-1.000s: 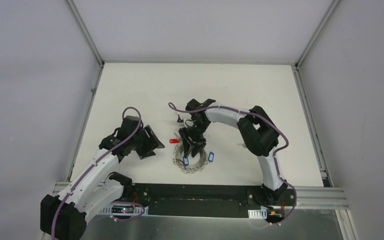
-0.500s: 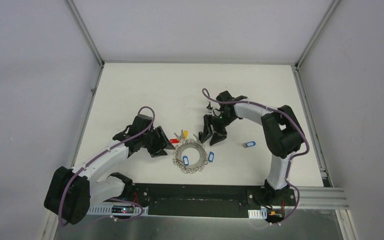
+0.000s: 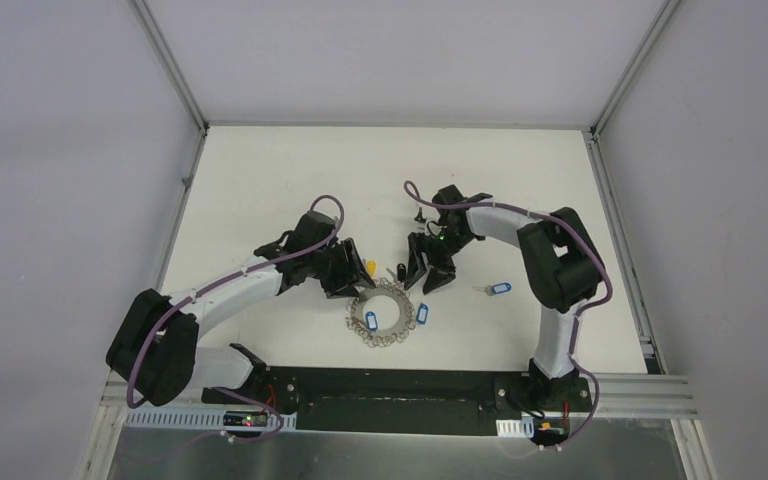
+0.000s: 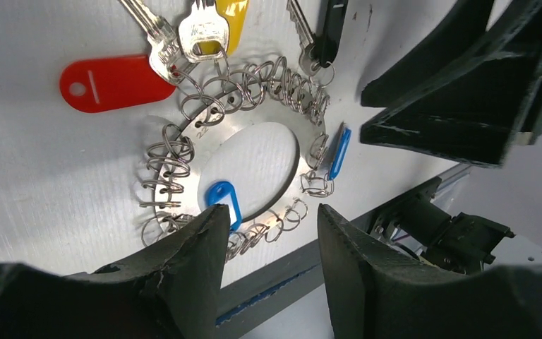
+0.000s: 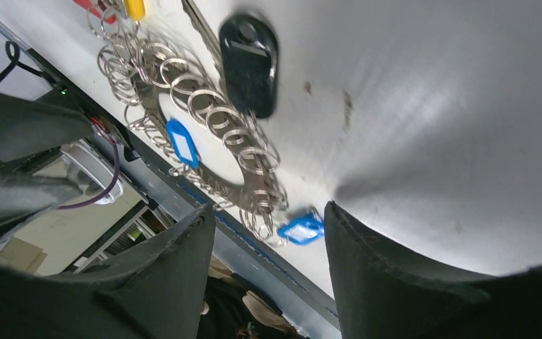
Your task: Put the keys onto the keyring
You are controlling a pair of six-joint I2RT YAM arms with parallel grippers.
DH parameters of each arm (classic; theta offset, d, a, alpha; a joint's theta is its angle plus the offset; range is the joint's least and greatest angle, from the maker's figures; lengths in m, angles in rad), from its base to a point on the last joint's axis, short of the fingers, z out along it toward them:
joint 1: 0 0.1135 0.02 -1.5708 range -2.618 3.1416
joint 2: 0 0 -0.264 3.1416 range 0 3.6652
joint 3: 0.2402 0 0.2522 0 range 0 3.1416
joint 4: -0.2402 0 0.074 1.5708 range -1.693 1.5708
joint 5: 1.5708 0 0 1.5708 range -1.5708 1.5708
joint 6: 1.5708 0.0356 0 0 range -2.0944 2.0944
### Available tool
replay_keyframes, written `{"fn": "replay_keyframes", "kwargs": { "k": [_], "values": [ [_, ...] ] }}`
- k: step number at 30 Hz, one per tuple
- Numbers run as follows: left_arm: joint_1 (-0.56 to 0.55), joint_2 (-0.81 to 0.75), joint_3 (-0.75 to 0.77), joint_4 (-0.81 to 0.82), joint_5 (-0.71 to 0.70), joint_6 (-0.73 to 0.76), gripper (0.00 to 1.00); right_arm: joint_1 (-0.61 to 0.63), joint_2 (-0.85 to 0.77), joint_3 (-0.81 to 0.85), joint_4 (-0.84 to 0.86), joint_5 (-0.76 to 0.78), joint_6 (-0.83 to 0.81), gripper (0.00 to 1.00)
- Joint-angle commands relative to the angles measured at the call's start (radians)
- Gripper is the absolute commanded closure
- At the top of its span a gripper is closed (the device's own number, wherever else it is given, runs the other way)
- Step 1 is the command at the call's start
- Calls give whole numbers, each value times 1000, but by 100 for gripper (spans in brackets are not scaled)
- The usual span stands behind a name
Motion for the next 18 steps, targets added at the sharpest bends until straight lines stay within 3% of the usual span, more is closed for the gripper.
{"fn": "replay_keyframes", "kwargs": {
  "k": [1, 9, 18],
  "values": [
    [-7, -49, 27, 16, -25, 29, 50, 69, 71, 100, 0, -20, -18, 39],
    [-7, -252, -53, -65, -136, 19, 49, 203, 180, 256, -16, -97, -15, 39],
    [-7, -303, -132, -67, -100, -23, 48, 151, 73, 200, 4, -73, -8, 39]
  ]
}}
